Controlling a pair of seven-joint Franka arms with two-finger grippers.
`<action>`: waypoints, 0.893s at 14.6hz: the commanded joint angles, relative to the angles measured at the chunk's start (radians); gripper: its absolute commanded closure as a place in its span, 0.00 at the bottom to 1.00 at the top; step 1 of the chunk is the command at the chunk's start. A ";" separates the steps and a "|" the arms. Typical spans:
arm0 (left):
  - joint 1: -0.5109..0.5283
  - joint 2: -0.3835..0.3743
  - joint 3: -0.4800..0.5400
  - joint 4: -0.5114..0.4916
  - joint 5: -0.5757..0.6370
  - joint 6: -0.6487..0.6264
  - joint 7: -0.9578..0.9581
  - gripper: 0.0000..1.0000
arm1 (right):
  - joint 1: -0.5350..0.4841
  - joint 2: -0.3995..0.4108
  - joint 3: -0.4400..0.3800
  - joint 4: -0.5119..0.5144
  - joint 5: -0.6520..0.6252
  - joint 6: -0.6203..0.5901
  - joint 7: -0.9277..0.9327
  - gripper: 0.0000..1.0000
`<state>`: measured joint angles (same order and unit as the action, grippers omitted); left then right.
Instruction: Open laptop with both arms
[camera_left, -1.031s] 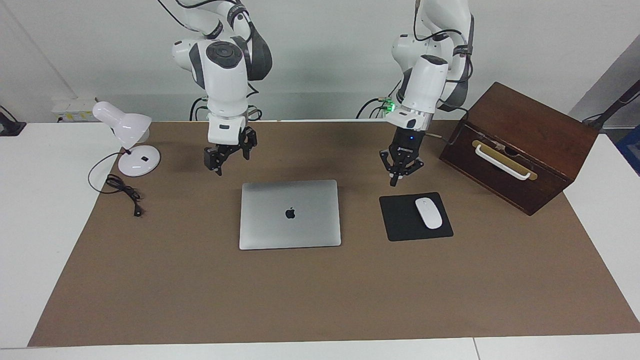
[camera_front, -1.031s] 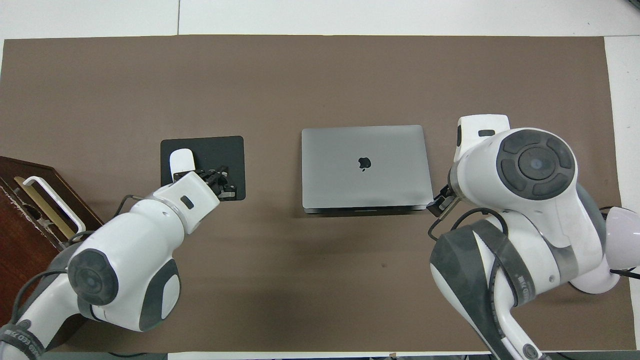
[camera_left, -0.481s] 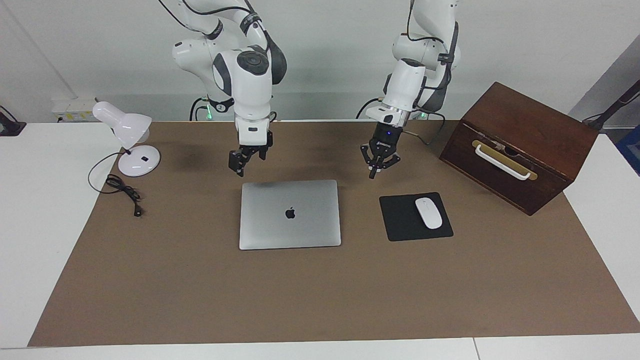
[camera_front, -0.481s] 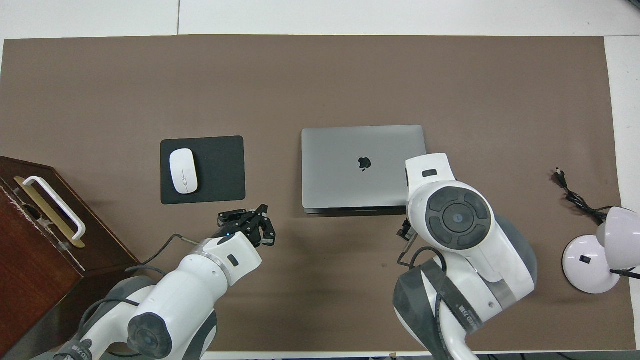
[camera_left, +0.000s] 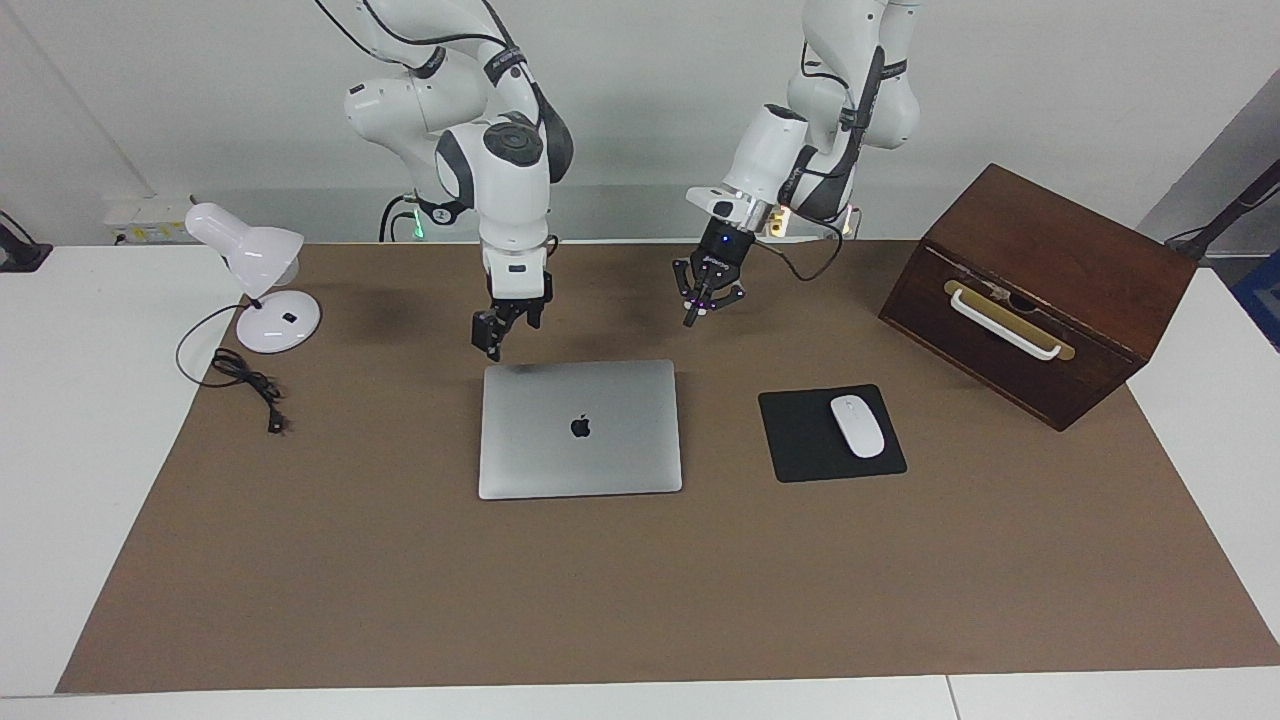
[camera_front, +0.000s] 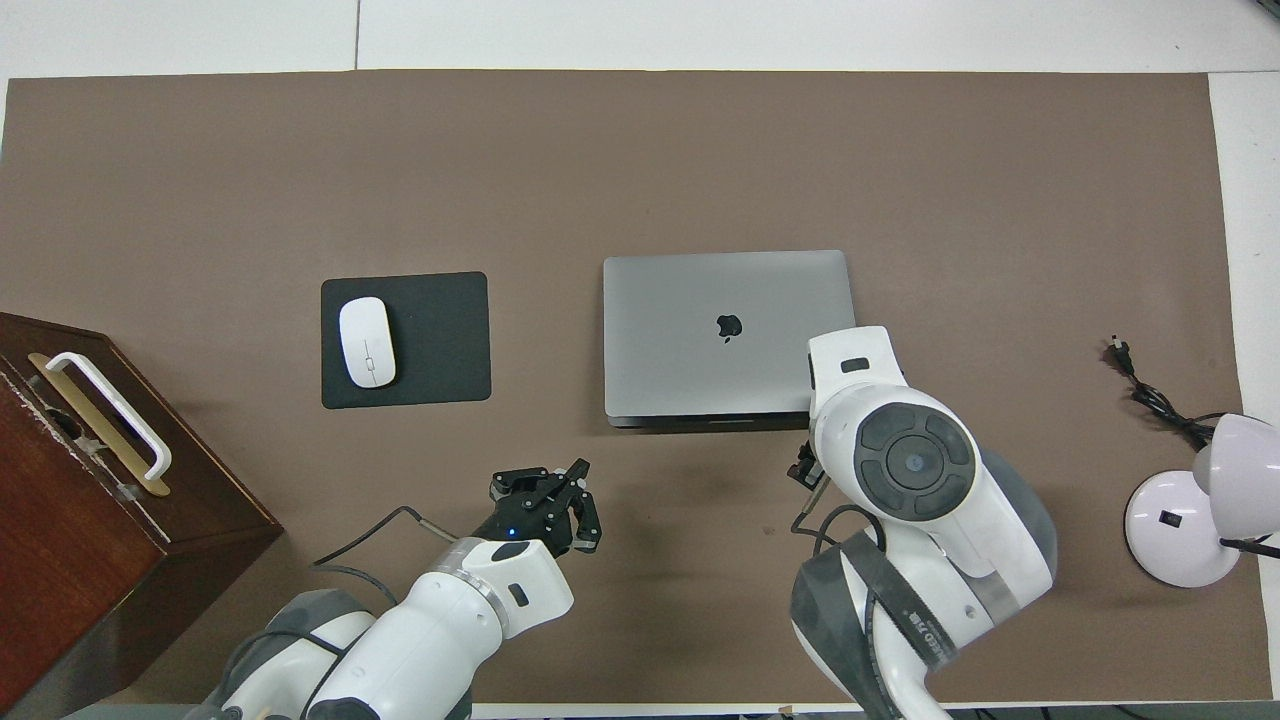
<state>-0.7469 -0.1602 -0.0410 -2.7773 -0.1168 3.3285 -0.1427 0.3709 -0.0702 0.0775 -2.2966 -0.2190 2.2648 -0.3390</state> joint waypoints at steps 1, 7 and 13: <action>-0.032 -0.006 0.015 -0.044 -0.017 0.072 -0.005 1.00 | -0.006 0.000 0.001 -0.027 -0.020 0.039 0.037 0.00; -0.058 0.135 0.015 -0.004 -0.064 0.175 -0.011 1.00 | -0.001 0.032 0.001 -0.034 -0.020 0.064 0.037 0.00; -0.058 0.272 0.016 0.129 -0.064 0.175 -0.008 1.00 | 0.003 0.079 0.001 -0.034 -0.020 0.142 0.066 0.00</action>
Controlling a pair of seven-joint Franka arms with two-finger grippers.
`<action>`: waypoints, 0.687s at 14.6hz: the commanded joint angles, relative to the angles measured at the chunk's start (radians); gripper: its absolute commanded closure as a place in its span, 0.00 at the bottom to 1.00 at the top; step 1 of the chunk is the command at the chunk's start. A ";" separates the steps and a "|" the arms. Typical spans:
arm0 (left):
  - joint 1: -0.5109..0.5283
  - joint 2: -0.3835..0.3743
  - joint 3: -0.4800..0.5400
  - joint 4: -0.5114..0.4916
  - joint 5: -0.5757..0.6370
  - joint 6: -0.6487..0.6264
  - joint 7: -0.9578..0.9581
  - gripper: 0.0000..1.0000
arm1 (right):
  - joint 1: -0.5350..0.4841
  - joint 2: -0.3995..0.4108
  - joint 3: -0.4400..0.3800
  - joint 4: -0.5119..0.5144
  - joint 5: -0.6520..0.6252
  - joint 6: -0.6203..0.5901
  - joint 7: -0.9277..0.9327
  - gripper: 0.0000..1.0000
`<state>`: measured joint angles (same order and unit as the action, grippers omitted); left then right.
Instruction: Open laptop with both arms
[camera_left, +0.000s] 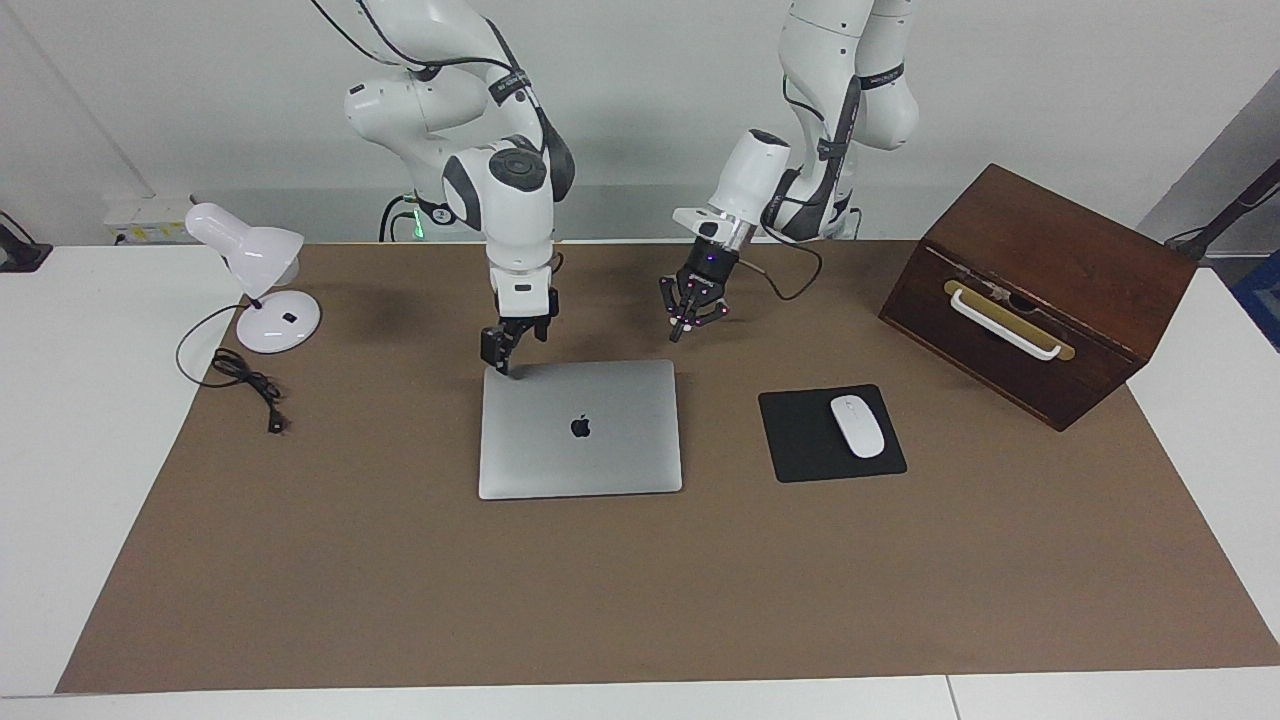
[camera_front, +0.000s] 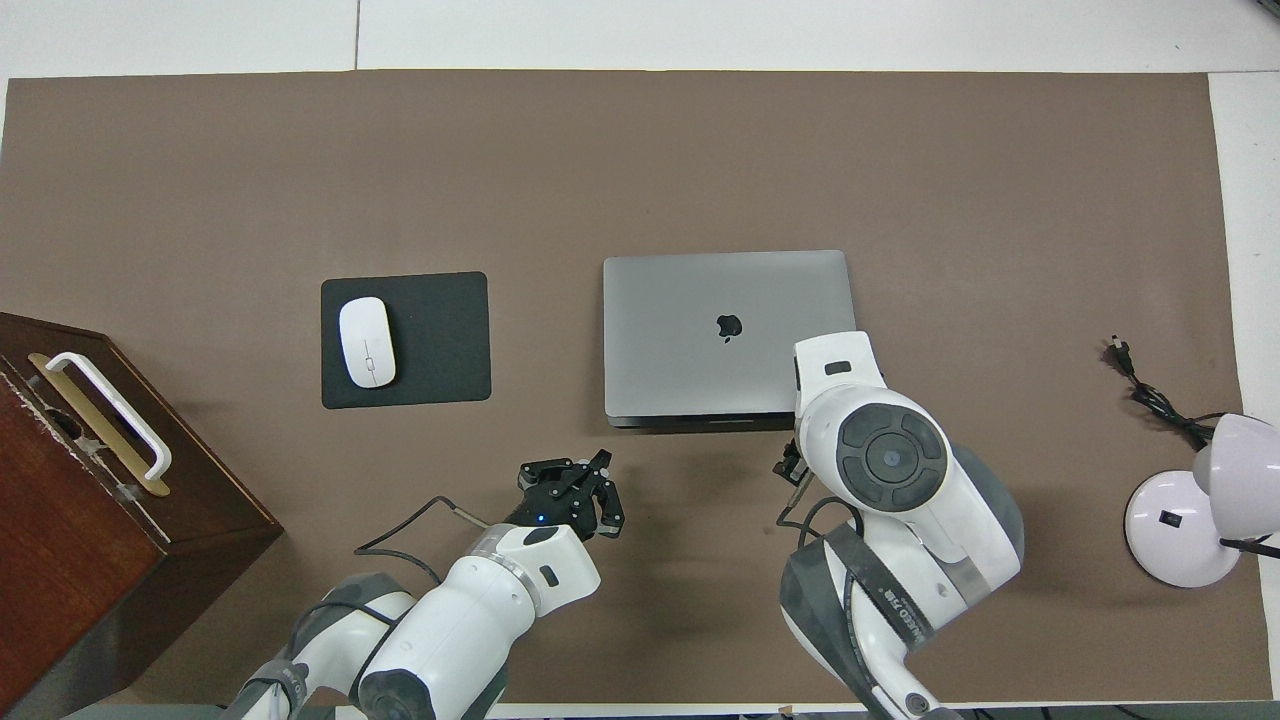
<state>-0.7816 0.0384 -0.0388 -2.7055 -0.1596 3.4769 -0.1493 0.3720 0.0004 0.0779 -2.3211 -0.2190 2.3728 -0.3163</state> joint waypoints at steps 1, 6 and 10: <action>-0.024 0.080 0.016 0.059 -0.020 0.027 0.013 1.00 | 0.022 0.009 0.000 -0.009 -0.023 0.035 0.058 0.00; -0.007 0.121 0.017 0.101 -0.012 0.025 0.077 1.00 | 0.050 0.026 0.000 -0.014 -0.085 0.062 0.105 0.00; 0.012 0.158 0.017 0.125 -0.012 0.027 0.166 1.00 | 0.048 0.029 0.000 -0.014 -0.088 0.066 0.109 0.00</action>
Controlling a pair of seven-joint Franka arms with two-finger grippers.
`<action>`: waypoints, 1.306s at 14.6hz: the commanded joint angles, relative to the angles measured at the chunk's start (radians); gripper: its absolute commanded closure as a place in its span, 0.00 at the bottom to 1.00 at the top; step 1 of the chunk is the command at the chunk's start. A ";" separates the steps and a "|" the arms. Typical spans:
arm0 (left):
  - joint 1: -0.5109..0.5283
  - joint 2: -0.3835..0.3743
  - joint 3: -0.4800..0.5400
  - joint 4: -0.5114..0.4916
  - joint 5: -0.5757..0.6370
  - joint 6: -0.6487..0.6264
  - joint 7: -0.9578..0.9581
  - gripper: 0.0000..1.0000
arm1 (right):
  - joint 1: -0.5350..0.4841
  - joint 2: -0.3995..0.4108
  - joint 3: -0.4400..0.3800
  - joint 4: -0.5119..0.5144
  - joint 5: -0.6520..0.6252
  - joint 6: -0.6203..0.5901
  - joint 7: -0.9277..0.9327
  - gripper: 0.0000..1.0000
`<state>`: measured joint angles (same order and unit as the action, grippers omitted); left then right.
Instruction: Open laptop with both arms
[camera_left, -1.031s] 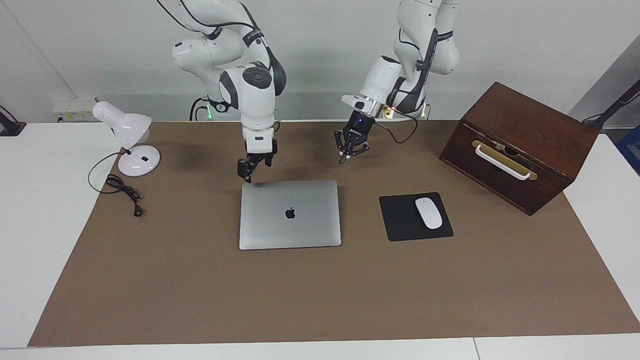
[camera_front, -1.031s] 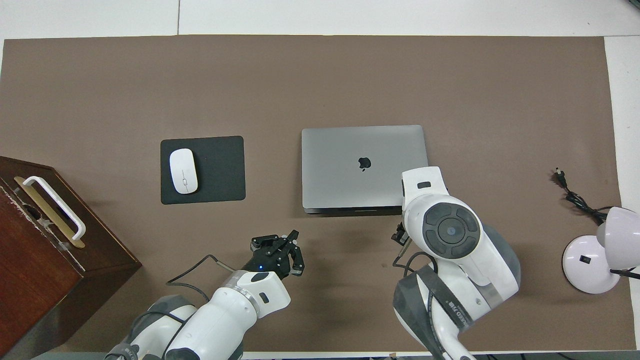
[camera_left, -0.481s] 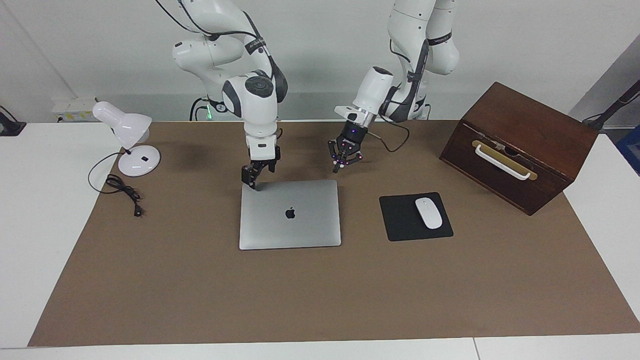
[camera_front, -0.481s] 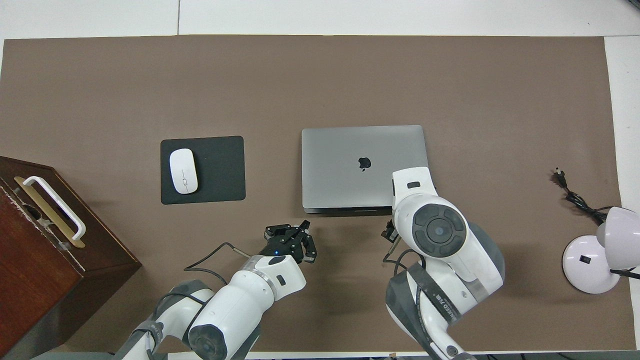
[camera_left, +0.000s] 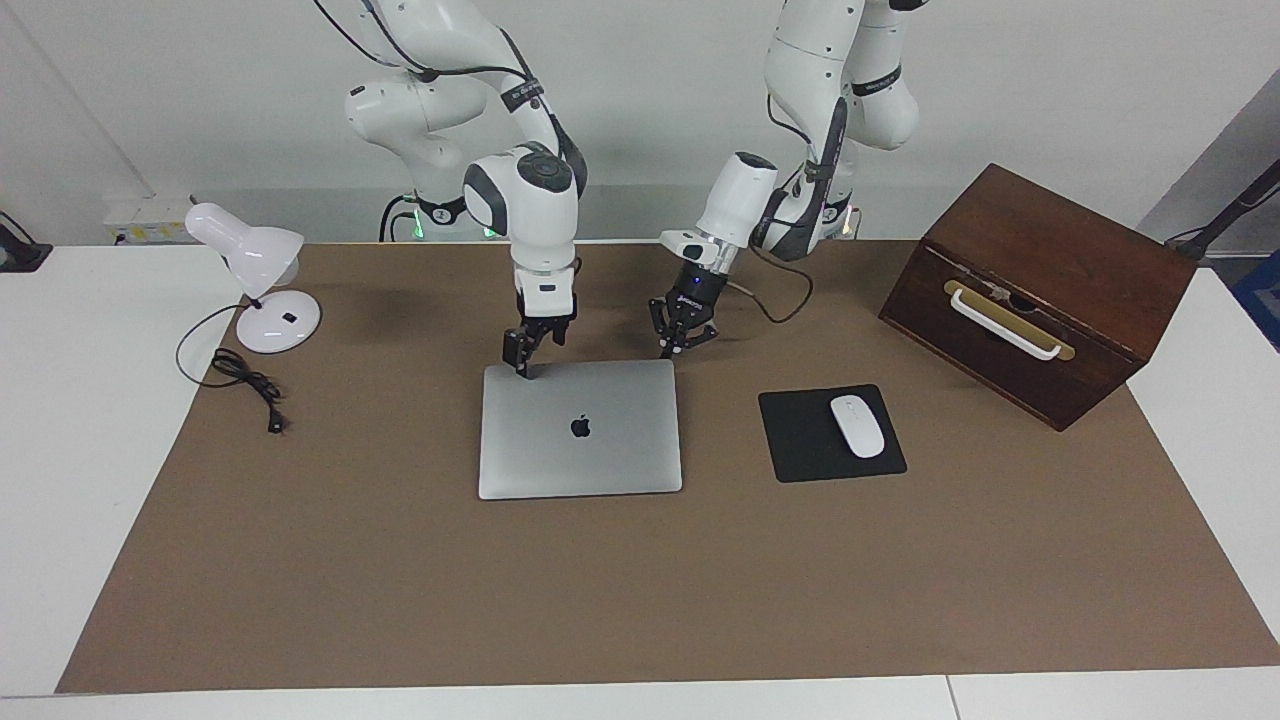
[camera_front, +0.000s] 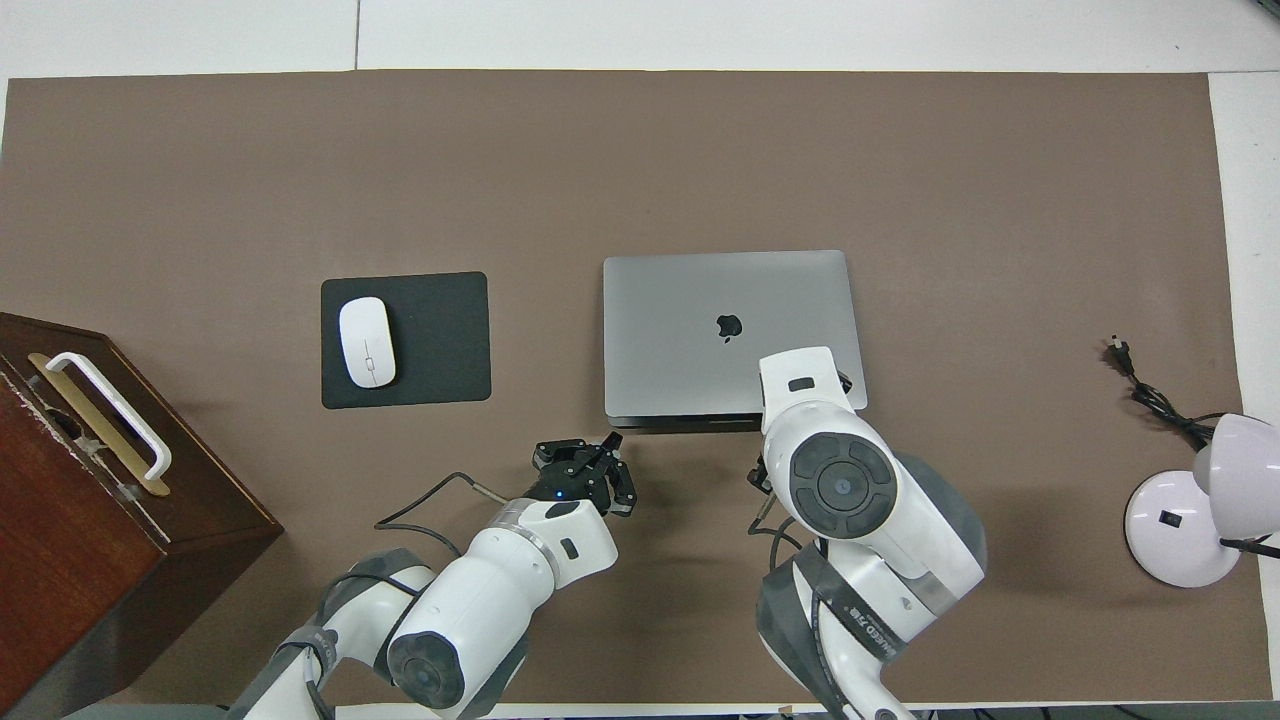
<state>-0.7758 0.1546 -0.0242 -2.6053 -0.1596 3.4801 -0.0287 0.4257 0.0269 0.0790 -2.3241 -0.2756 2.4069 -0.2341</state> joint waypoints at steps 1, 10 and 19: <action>0.007 0.045 0.001 0.030 -0.012 0.023 0.055 1.00 | -0.005 0.004 -0.001 -0.011 -0.031 0.043 0.025 0.00; 0.009 0.103 0.003 0.089 -0.014 0.023 0.058 1.00 | -0.005 0.025 -0.001 -0.011 -0.031 0.070 0.027 0.00; 0.009 0.129 0.004 0.103 -0.011 0.023 0.096 1.00 | -0.013 0.036 -0.002 0.002 -0.034 0.083 0.027 0.00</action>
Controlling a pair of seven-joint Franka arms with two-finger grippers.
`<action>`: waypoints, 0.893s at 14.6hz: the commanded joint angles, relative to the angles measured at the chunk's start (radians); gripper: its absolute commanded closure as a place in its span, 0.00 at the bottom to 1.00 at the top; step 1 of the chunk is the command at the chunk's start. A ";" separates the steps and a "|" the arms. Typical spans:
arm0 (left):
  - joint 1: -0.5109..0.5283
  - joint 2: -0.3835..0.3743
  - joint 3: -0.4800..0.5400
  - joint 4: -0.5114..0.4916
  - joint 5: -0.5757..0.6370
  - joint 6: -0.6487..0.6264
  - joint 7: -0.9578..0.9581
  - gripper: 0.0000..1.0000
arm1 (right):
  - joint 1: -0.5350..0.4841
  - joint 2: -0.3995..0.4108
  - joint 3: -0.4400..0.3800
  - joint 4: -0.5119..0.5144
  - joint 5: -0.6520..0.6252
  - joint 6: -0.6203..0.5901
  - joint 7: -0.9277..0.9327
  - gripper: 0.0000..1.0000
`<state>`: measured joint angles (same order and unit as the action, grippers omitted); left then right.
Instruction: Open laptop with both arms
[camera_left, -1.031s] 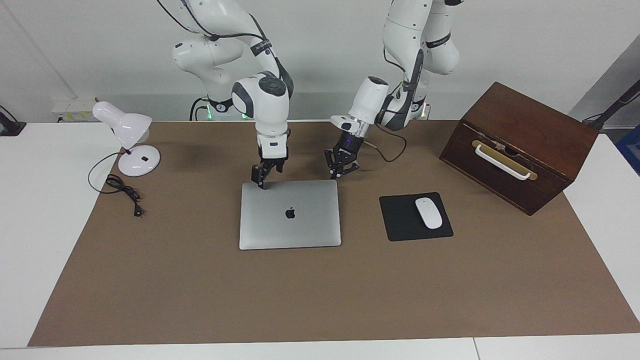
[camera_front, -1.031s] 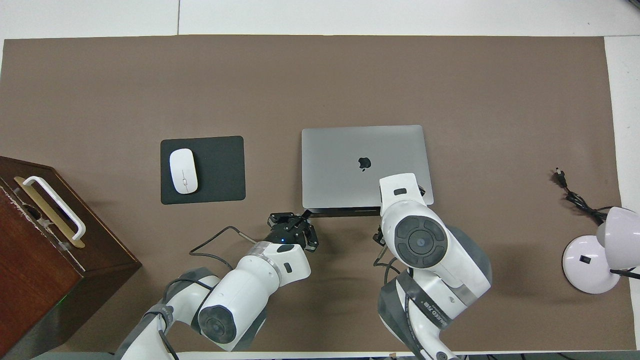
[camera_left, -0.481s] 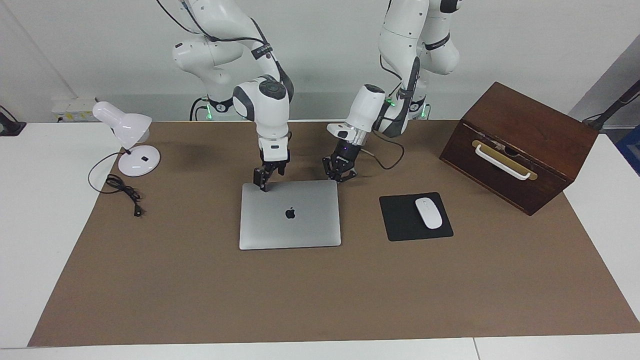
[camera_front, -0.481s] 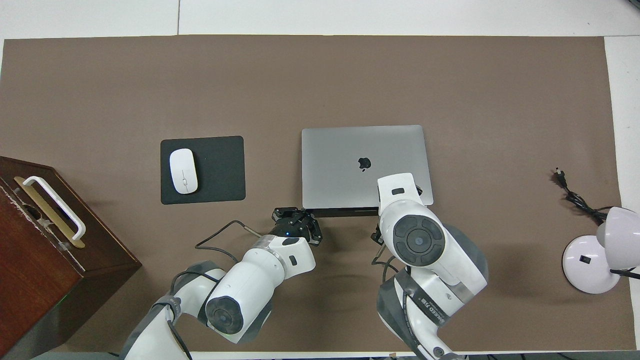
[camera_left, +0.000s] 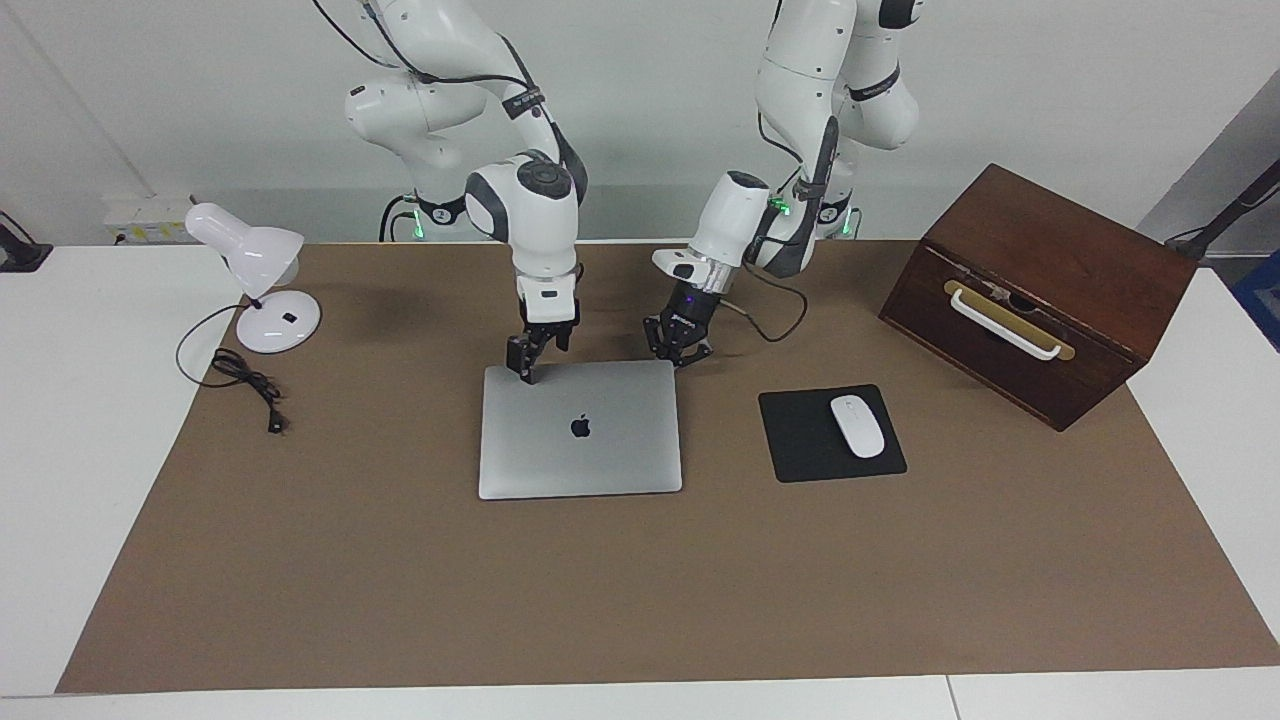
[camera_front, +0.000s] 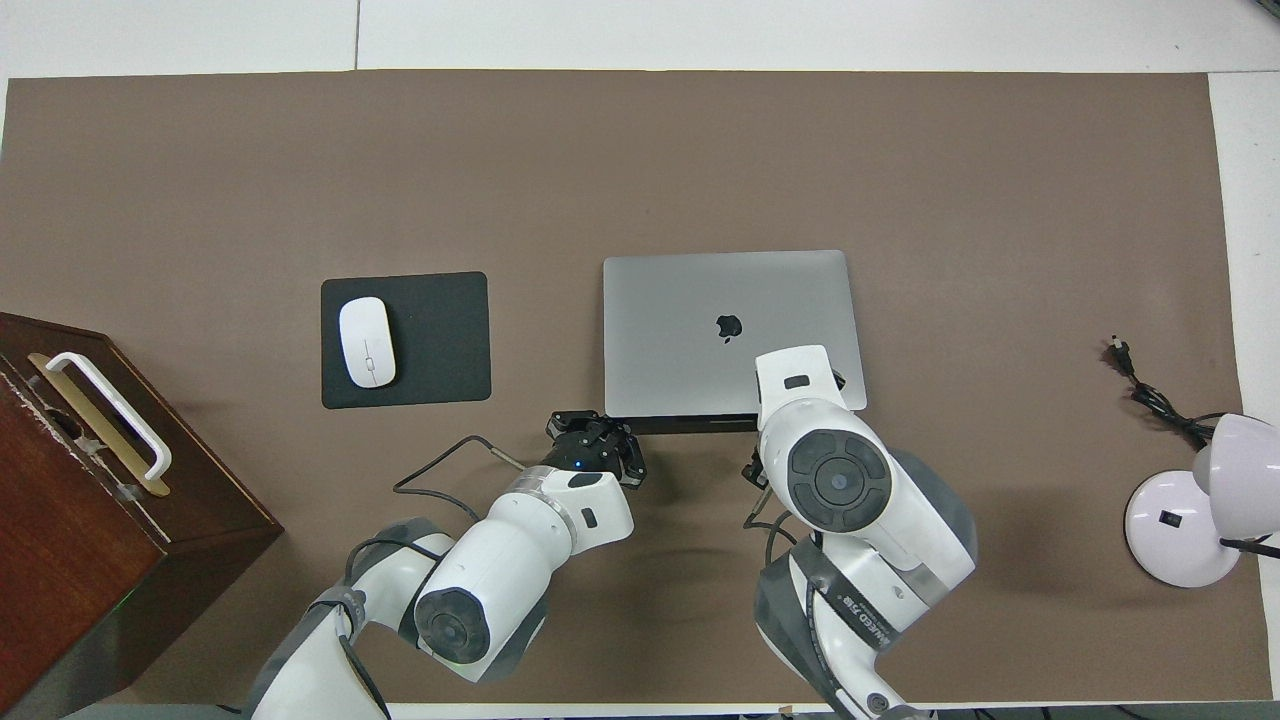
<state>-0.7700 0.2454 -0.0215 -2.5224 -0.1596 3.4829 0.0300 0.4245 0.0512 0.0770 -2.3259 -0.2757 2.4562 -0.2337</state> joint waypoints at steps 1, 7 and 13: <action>0.003 0.038 0.002 0.020 -0.011 0.021 0.038 1.00 | -0.015 0.016 0.000 0.005 -0.036 0.052 0.025 0.00; 0.003 0.043 0.003 0.020 -0.011 0.021 0.044 1.00 | -0.023 0.027 0.000 0.007 -0.059 0.093 0.024 0.00; 0.003 0.046 0.003 0.020 -0.011 0.021 0.045 1.00 | -0.036 0.049 0.000 0.051 -0.079 0.102 0.016 0.00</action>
<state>-0.7699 0.2466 -0.0216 -2.5211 -0.1596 3.4831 0.0485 0.4000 0.0770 0.0717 -2.3042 -0.3134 2.5431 -0.2323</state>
